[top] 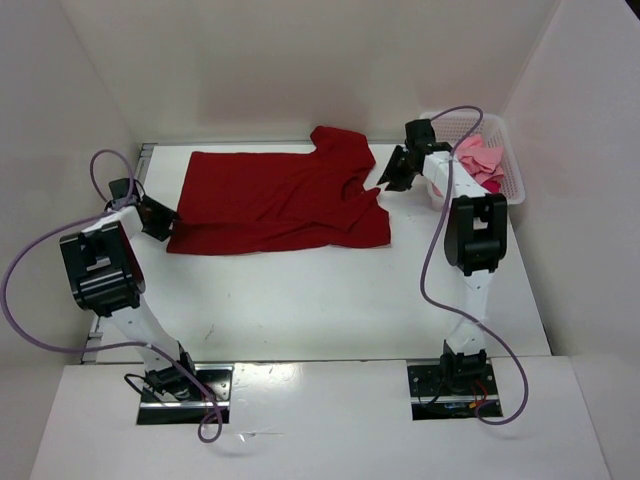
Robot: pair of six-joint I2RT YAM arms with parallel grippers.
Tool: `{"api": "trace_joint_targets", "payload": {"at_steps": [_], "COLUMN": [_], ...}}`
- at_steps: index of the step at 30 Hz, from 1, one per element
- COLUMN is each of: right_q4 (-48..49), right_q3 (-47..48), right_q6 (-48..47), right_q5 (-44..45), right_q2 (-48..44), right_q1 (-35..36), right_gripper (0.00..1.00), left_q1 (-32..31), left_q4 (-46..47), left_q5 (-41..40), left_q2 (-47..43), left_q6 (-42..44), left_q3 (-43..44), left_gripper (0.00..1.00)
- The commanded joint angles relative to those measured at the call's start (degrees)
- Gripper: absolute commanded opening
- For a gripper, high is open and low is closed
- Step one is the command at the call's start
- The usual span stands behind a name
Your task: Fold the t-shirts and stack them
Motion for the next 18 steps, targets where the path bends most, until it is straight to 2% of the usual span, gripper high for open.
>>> {"api": "trace_joint_targets", "payload": {"at_steps": [1, 2, 4, 5, 7, 8, 10, 13, 14, 15, 18], "right_q4": [1.9, 2.5, 5.1, 6.3, 8.9, 9.4, 10.8, 12.4, 13.0, 13.7, 15.1], "right_q3": [-3.2, -5.6, -14.0, -17.2, -26.2, -28.9, -36.4, -43.2, -44.2, -45.1, -47.2], "right_q6": [-1.9, -1.9, -1.9, -0.8, -0.2, 0.3, 1.0, 1.6, 1.6, 2.3, 2.8], "right_q5": [1.0, 1.1, 1.1, 0.4, -0.8, -1.8, -1.8, -1.8, -1.8, -1.8, -2.4], "right_q2": [-6.7, -8.7, -15.3, -17.6, -23.4, -24.9, -28.5, -30.0, -30.6, -30.6, -30.6], "right_q1": [-0.2, -0.2, -0.2, -0.2, -0.2, -0.2, -0.2, -0.2, -0.2, -0.2, -0.2], "right_gripper": [0.44, 0.49, 0.50, 0.45, 0.28, 0.09, 0.01, 0.06, 0.12, 0.28, 0.39], "left_q1": [0.0, 0.0, 0.0, 0.0, 0.0, 0.5, 0.5, 1.1, 1.8, 2.5, 3.0], "left_q4": [3.5, 2.9, 1.6, 1.6, 1.1, 0.5, -0.1, 0.5, 0.6, 1.3, 1.3], "left_q5": [0.1, -1.2, -2.0, -2.6, -2.6, -3.3, -3.9, -3.2, -2.5, -1.8, 0.2], "left_q2": [-7.5, -9.1, -14.0, -15.5, -19.8, -20.8, -22.4, -22.2, -21.5, -19.6, -15.9], "left_q6": [-0.7, -0.1, 0.7, 0.7, 0.7, 0.7, 0.7, 0.1, 0.1, 0.1, -0.4], "left_q3": [-1.0, -1.7, -5.0, -6.5, -11.6, -13.2, -15.8, -18.4, -18.9, -18.9, -17.7], "left_gripper": [0.57, 0.59, 0.60, 0.60, 0.57, 0.50, 0.44, 0.41, 0.41, 0.41, 0.44]}}
